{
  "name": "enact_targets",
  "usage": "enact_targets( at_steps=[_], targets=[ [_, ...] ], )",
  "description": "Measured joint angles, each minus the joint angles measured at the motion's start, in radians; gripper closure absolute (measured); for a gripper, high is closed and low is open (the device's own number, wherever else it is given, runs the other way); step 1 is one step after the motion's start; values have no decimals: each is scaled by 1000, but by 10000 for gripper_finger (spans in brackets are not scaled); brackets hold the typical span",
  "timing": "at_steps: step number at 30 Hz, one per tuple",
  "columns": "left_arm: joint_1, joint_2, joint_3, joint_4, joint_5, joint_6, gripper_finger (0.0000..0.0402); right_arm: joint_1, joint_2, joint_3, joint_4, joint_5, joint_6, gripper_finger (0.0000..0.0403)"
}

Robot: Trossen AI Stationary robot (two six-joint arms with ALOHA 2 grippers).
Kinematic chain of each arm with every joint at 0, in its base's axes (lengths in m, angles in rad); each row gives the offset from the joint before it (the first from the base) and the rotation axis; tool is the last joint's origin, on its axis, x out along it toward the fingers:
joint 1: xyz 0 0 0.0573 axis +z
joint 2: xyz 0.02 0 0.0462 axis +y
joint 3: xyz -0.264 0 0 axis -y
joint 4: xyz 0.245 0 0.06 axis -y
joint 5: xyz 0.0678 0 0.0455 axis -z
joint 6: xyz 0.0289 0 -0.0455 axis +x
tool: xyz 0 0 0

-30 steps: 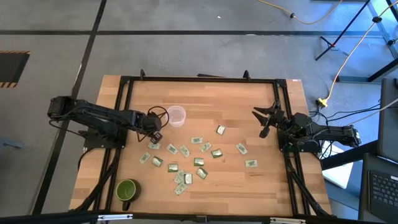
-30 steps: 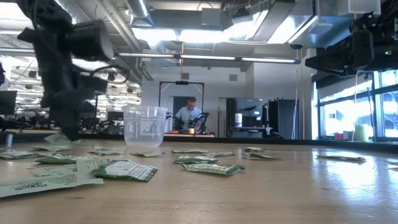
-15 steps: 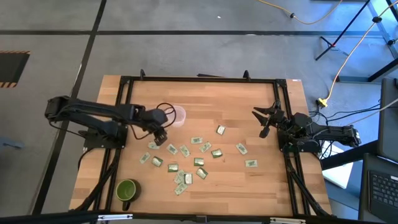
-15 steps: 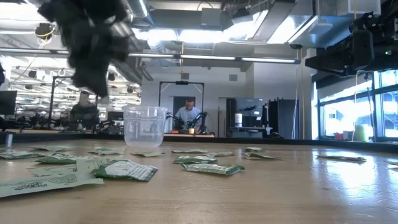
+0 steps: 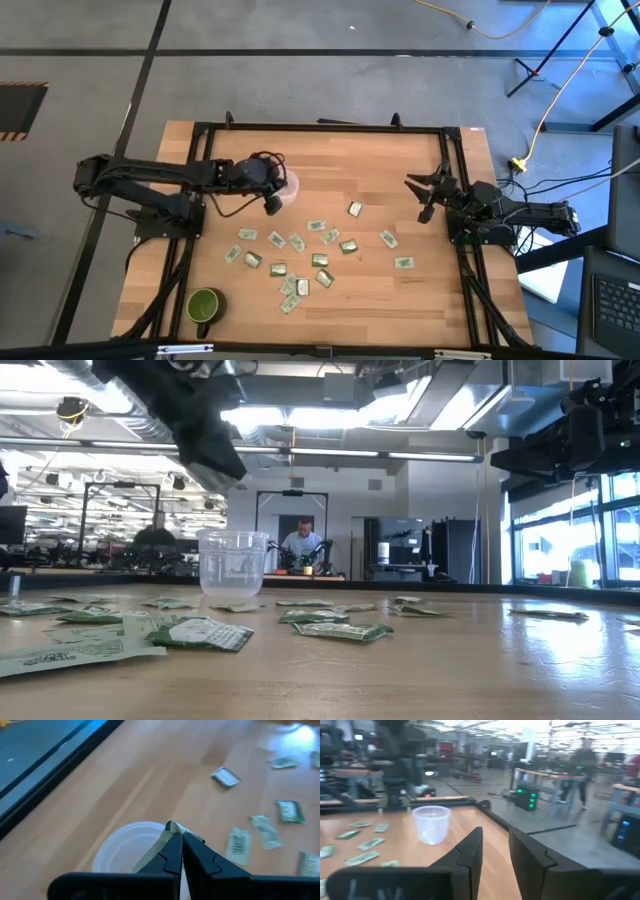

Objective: Pick and place Stevia / Truvia into bins
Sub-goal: Put the light green stevia packet into the transparent container

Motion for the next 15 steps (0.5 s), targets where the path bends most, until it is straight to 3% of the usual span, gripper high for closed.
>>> enact_targets(
  at_steps=[3, 15],
  targets=[
    [25, 48, 0, 9, 10, 8, 394, 0, 17, 0, 2, -60, -12, 304],
    [88, 232, 0, 20, 88, -1, 393, 0, 204, 53, 48, -97, -9, 304]
  ],
)
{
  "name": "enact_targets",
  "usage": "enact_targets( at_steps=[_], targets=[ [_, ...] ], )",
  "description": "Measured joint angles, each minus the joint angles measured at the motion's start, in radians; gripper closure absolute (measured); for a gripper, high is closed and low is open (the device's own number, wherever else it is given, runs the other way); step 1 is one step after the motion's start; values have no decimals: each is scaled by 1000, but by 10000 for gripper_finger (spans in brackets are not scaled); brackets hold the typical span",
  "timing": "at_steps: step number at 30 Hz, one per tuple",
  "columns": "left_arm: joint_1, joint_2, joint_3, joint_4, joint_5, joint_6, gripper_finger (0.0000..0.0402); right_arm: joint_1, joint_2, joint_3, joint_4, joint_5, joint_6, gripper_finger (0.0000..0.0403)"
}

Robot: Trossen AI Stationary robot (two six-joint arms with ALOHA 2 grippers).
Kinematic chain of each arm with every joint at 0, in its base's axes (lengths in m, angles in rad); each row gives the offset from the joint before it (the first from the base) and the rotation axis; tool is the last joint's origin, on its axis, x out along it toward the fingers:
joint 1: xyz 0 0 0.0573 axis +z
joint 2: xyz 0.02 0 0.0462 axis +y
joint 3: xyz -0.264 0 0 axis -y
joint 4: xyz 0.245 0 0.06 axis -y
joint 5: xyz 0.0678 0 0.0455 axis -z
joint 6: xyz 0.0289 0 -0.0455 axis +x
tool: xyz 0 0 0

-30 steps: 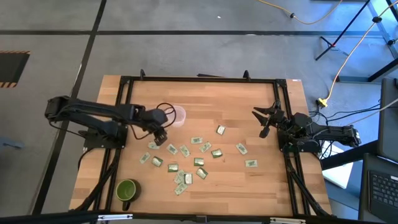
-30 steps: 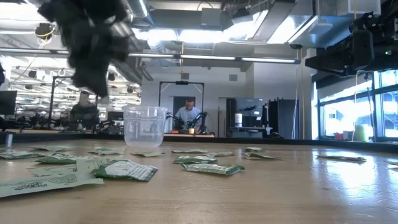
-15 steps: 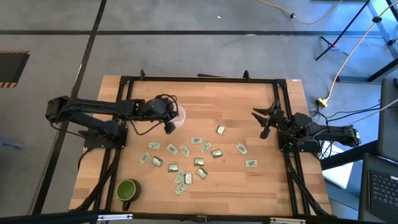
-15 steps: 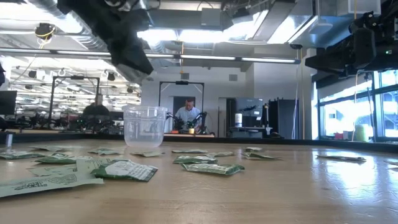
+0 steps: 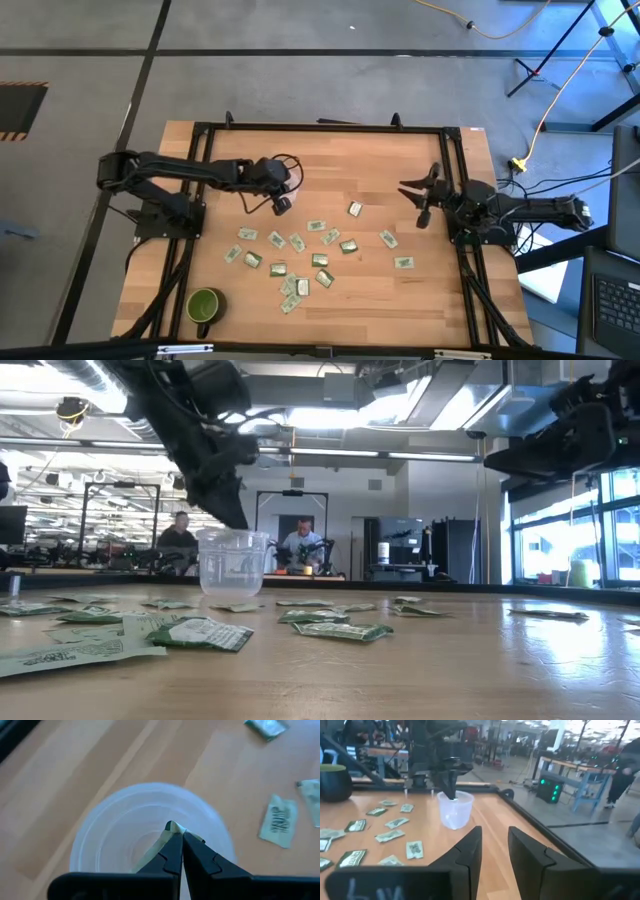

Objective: Pick and place Stevia / Truvia into bins
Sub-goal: Put the light green stevia packet into the transparent container

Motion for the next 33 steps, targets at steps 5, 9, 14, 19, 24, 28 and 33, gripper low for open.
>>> enact_targets(
  at_steps=[5, 9, 14, 19, 24, 28, 33],
  targets=[
    [15, 29, 0, 1, 1, -2, 393, 0, 188, 76, 0, -31, 3, 304],
    [19, 29, 0, 3, -8, -25, 393, 0, 378, 146, 0, -81, 4, 304],
    [19, 23, 0, 1, -8, -26, 376, 0, 608, 233, 0, -103, 3, 304],
    [19, 9, 0, -5, -6, -25, 344, 0, 778, 298, 0, -103, 3, 304],
    [8, -85, 0, -4, -2, 6, 324, 0, 887, 331, 15, -103, 5, 304],
    [-29, -194, 0, -21, 27, 8, 318, 0, 910, 335, 21, -102, 17, 304],
    [-130, -294, 0, -117, 98, -26, 321, 0, 864, 337, 23, -102, 85, 304]
  ],
)
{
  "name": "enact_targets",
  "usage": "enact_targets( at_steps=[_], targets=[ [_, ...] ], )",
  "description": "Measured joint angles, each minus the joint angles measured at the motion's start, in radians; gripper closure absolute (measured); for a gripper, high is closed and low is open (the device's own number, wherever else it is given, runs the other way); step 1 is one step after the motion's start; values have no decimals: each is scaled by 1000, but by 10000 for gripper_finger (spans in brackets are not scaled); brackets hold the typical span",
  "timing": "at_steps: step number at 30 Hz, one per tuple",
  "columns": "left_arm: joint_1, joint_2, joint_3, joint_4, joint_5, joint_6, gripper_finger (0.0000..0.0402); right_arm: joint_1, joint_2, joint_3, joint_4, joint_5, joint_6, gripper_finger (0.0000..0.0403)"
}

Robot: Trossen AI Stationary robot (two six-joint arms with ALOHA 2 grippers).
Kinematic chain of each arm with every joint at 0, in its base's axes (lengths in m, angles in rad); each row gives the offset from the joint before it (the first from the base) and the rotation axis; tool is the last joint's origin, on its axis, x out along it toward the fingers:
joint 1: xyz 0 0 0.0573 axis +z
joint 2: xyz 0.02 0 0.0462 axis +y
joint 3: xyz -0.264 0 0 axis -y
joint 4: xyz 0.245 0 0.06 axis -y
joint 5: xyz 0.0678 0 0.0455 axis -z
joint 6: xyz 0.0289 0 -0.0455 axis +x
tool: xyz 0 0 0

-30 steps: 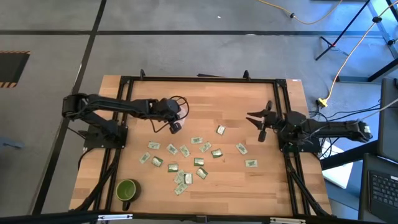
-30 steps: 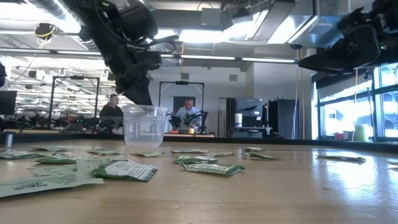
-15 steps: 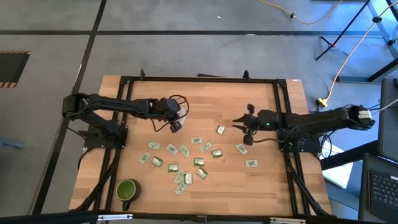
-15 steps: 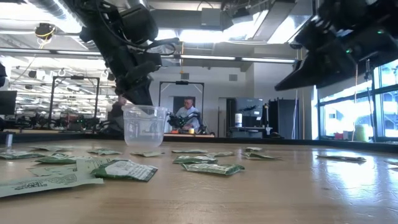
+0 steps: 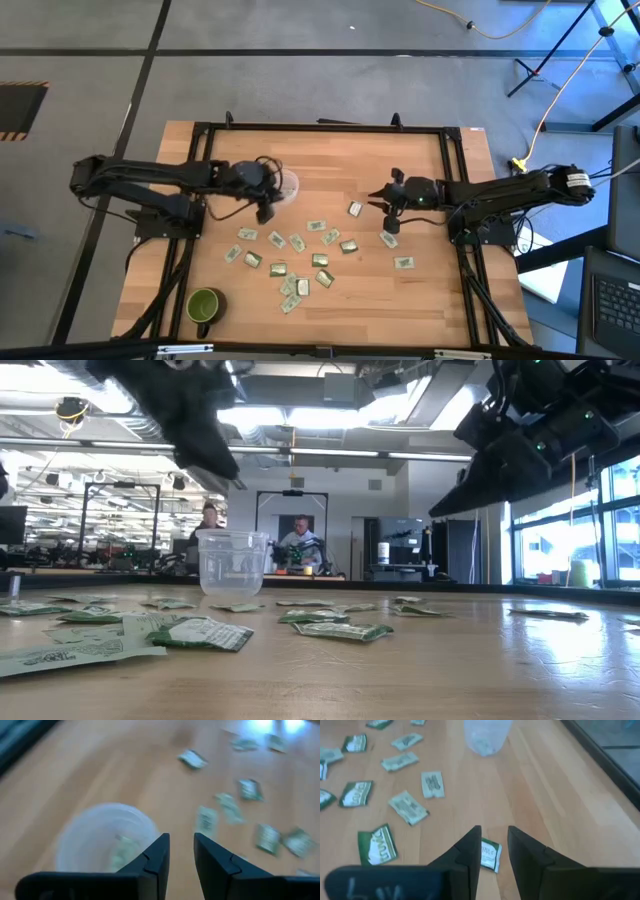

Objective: Pick and place Stevia / Truvia into bins
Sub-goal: Put the light green stevia packet into the transparent container

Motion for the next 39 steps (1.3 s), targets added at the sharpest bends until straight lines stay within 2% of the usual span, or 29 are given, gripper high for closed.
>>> enact_targets(
  at_steps=[5, 10, 14, 18, 25, 39],
  targets=[
    [-151, -19, 0, -121, 10, -145, 330, 0, -15, 0, 3, 0, -35, 304],
    [-284, 35, 0, -191, -99, -228, 333, 0, -14, 0, 5, 0, -61, 304],
    [-332, 99, 0, -244, -148, -256, 324, 0, -14, -1, 7, 1, -60, 304],
    [-356, 177, 0, -292, -143, -272, 309, 0, -14, -1, 12, 1, -60, 304],
    [-358, 301, 0, -339, -49, -289, 291, 0, -14, -1, 37, 1, -61, 304],
    [-357, 457, 0, -353, -59, -291, 329, 0, -14, -2, 46, 1, -61, 304]
  ],
)
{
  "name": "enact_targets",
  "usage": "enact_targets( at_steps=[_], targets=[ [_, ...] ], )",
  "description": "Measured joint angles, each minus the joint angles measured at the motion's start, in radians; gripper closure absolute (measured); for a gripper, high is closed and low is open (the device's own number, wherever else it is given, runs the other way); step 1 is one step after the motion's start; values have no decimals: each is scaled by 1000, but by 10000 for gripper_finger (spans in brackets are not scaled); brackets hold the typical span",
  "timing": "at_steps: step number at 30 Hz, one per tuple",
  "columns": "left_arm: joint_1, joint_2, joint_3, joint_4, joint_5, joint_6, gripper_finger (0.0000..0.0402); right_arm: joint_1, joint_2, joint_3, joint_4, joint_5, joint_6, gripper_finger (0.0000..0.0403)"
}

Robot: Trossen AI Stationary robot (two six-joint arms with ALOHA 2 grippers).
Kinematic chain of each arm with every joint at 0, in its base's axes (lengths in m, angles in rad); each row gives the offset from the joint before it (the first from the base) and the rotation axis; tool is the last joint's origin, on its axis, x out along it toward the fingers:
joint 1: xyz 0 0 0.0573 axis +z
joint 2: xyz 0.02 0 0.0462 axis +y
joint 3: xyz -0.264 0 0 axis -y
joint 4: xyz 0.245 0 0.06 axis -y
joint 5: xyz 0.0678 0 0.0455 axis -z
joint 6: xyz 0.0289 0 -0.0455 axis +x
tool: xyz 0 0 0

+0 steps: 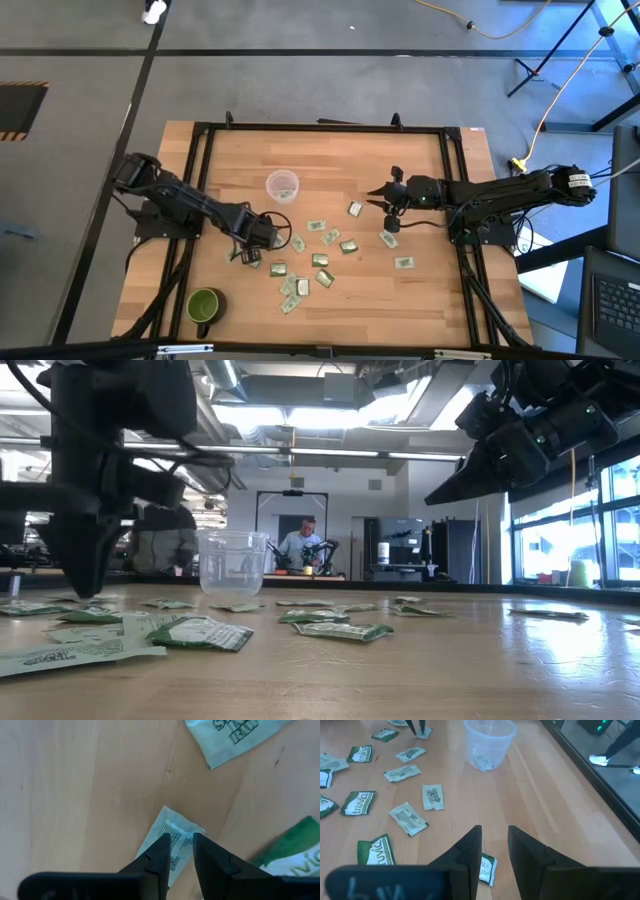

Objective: Pick and place Stevia / Truvia into bins
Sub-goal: Put the light green stevia packet into the transparent container

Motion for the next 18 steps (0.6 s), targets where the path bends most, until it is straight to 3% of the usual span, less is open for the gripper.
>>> enact_targets(
  at_steps=[18],
  targets=[
    [0, 12, 1, 1, 7, 1, 381, 0, 0, 0, 0, 0, -1, 304]
  ],
)
